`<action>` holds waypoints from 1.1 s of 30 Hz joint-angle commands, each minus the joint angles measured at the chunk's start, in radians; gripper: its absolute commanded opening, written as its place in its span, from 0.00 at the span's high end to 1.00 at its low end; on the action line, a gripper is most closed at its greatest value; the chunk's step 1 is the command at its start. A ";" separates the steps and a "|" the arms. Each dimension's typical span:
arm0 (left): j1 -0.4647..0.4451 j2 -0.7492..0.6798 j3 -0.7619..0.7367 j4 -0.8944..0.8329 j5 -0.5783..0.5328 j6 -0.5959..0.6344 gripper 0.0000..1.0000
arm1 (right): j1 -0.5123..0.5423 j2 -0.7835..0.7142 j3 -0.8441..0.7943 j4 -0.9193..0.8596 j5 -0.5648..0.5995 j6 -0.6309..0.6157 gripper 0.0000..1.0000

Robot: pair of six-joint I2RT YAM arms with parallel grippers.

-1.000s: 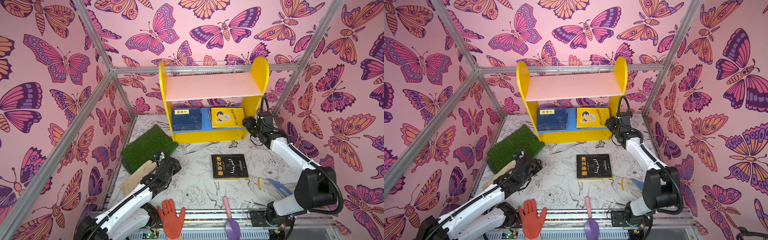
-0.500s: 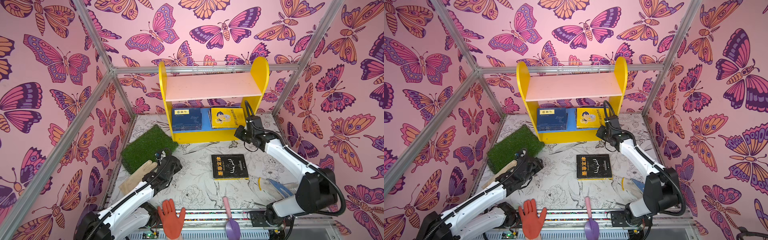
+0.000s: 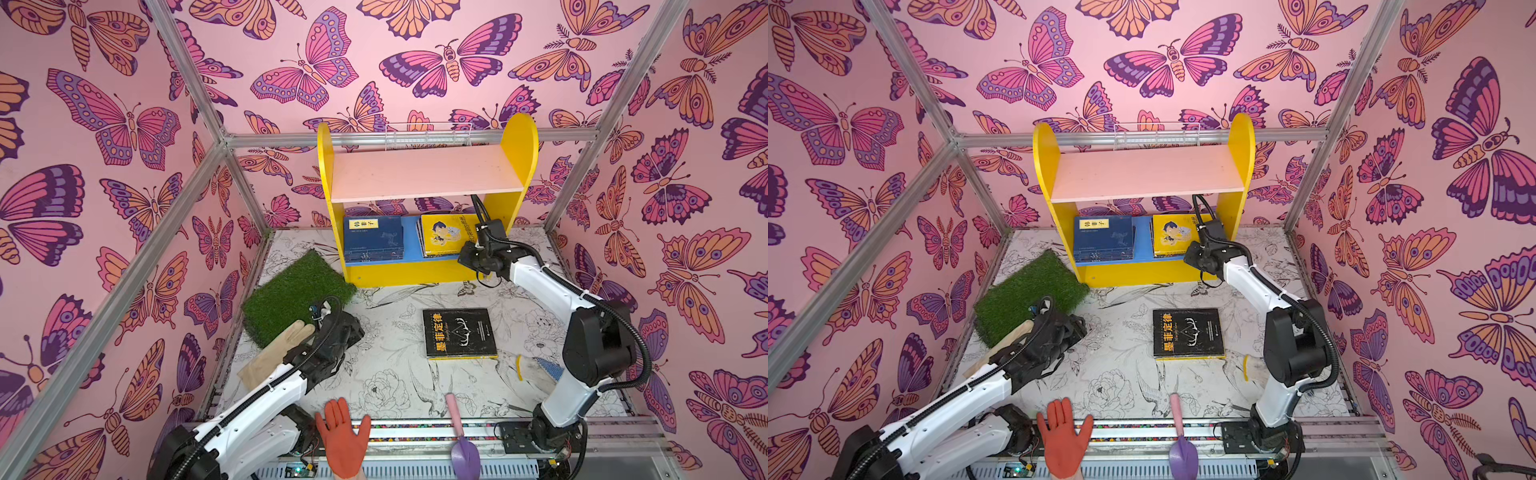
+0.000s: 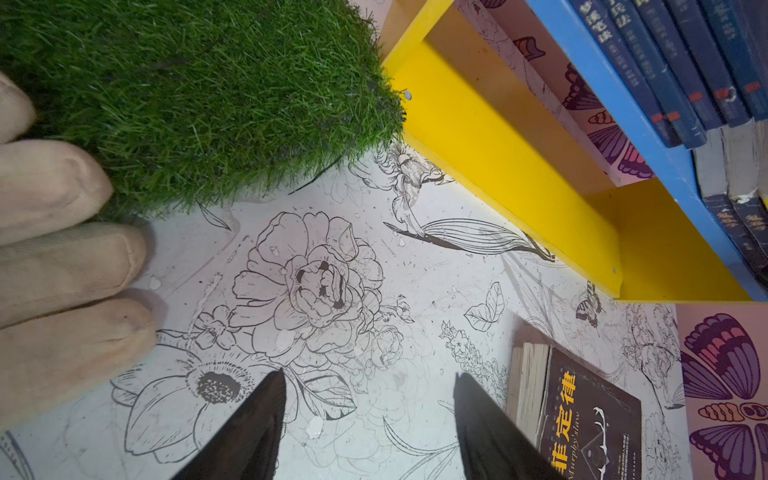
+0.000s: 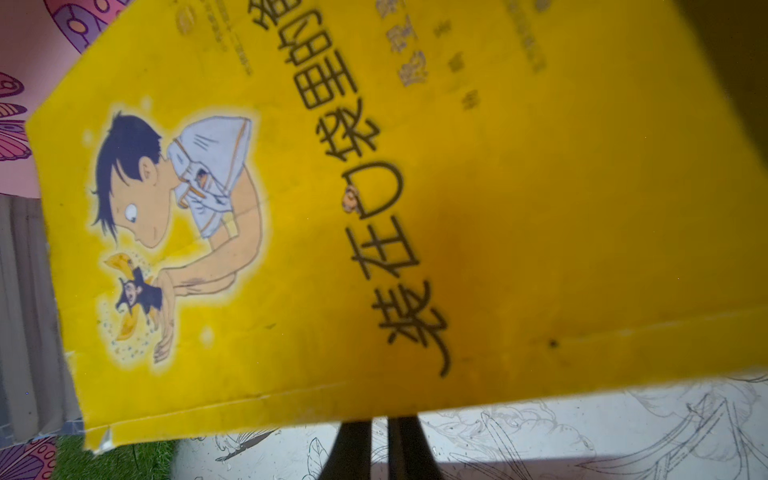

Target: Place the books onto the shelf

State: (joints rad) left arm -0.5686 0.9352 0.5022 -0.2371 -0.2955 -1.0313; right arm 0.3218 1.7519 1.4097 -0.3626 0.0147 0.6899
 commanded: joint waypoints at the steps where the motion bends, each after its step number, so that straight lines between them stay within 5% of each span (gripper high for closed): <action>1: 0.004 -0.001 0.009 -0.022 -0.010 -0.001 0.34 | 0.005 0.015 0.034 -0.007 0.033 -0.035 0.91; 13: -0.017 0.072 0.080 -0.013 0.013 0.104 0.33 | 0.004 0.042 0.057 0.040 -0.092 -0.036 0.91; 19: -0.078 0.170 0.169 0.032 0.044 0.270 0.34 | 0.005 -0.059 -0.024 0.036 -0.081 -0.046 0.91; 22: -0.109 0.255 0.230 0.077 0.118 0.392 0.34 | 0.005 -0.171 -0.128 0.015 -0.059 -0.081 0.85; 27: -0.147 0.467 0.354 0.115 0.334 0.580 0.34 | -0.004 -0.380 -0.344 -0.086 -0.040 -0.086 0.54; 33: -0.171 0.669 0.463 0.113 0.579 0.723 0.34 | -0.030 -0.519 -0.599 -0.142 -0.102 -0.021 0.44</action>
State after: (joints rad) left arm -0.7292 1.5612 0.9382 -0.1215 0.1295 -0.4271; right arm 0.3000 1.2514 0.8829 -0.4297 -0.0566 0.6445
